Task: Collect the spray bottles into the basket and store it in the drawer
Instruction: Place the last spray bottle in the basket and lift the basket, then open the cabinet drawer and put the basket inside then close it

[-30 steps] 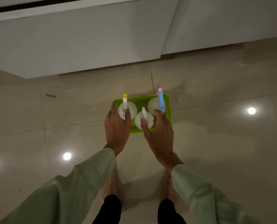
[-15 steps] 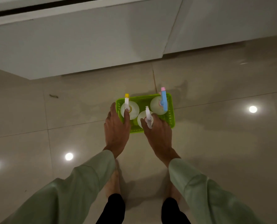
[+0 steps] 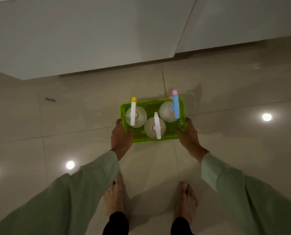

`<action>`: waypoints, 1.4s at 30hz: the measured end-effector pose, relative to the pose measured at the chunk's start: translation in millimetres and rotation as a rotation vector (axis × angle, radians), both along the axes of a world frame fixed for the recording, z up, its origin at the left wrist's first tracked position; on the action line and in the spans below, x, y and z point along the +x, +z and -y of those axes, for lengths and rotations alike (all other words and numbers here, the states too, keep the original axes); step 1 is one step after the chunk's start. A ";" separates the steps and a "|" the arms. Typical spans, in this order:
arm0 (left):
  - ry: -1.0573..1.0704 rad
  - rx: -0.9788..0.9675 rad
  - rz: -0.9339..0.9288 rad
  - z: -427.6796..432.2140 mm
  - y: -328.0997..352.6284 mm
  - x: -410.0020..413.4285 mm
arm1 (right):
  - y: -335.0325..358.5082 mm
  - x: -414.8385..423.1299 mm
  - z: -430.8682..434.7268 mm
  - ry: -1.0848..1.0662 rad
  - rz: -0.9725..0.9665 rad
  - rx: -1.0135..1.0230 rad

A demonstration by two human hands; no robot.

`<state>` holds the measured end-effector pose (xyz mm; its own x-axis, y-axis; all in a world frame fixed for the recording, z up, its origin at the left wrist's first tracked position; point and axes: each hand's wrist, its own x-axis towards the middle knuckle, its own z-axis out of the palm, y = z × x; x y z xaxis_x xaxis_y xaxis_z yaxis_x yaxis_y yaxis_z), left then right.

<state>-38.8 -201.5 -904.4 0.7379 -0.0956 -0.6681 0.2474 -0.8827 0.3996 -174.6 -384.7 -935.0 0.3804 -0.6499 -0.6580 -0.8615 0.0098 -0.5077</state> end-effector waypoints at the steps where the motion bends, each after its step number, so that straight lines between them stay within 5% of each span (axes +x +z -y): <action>1: 0.017 0.005 0.006 1.0 -5.5 1.9 | -3.7 0.8 2.0 0.017 0.002 -0.017; 10: 0.002 -0.023 0.174 -14.4 8.5 11.6 | 13.6 -3.8 3.8 0.018 0.064 -0.140; 29: 0.021 -0.185 0.237 -104.9 345.8 104.9 | 341.9 72.6 -43.9 0.164 0.301 -0.182; 42: 0.035 -0.268 0.276 -96.9 418.0 260.8 | 420.9 226.6 -39.1 0.086 0.409 -0.126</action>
